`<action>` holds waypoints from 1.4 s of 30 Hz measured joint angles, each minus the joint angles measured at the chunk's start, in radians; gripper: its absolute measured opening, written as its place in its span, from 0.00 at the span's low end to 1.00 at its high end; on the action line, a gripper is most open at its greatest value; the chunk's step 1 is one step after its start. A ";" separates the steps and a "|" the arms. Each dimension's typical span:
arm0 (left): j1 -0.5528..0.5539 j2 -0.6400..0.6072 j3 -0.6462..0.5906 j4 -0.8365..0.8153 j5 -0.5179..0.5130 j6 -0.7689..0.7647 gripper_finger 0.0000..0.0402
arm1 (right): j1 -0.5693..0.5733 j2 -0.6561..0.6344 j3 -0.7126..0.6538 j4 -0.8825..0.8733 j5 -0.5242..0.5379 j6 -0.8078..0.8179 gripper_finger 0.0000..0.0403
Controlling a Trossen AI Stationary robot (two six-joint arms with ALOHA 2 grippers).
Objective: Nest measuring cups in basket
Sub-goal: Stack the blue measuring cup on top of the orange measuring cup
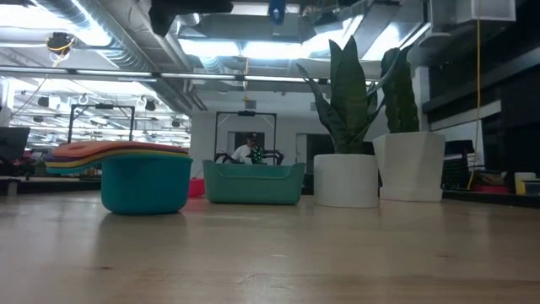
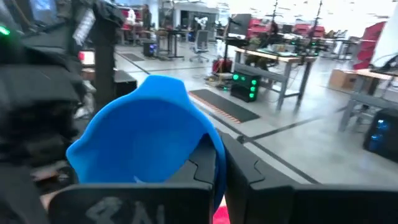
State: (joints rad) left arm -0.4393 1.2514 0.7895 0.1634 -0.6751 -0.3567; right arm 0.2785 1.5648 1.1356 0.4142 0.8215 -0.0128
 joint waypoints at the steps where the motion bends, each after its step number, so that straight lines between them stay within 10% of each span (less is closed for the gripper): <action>1: 0.000 0.000 0.000 0.018 -0.026 0.020 0.17 | -0.011 0.014 0.013 0.009 0.000 -0.007 0.03; 9: 0.005 0.000 0.000 0.088 -0.180 0.141 0.17 | -0.078 0.093 0.057 0.121 -0.011 -0.022 0.04; 42: 0.055 0.000 -0.001 0.080 -0.205 0.183 0.17 | -0.118 0.125 0.057 0.176 -0.022 -0.017 0.04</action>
State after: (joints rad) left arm -0.3843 1.2514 0.7887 0.2434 -0.8804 -0.1734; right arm 0.1604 1.6897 1.1923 0.5903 0.7998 -0.0302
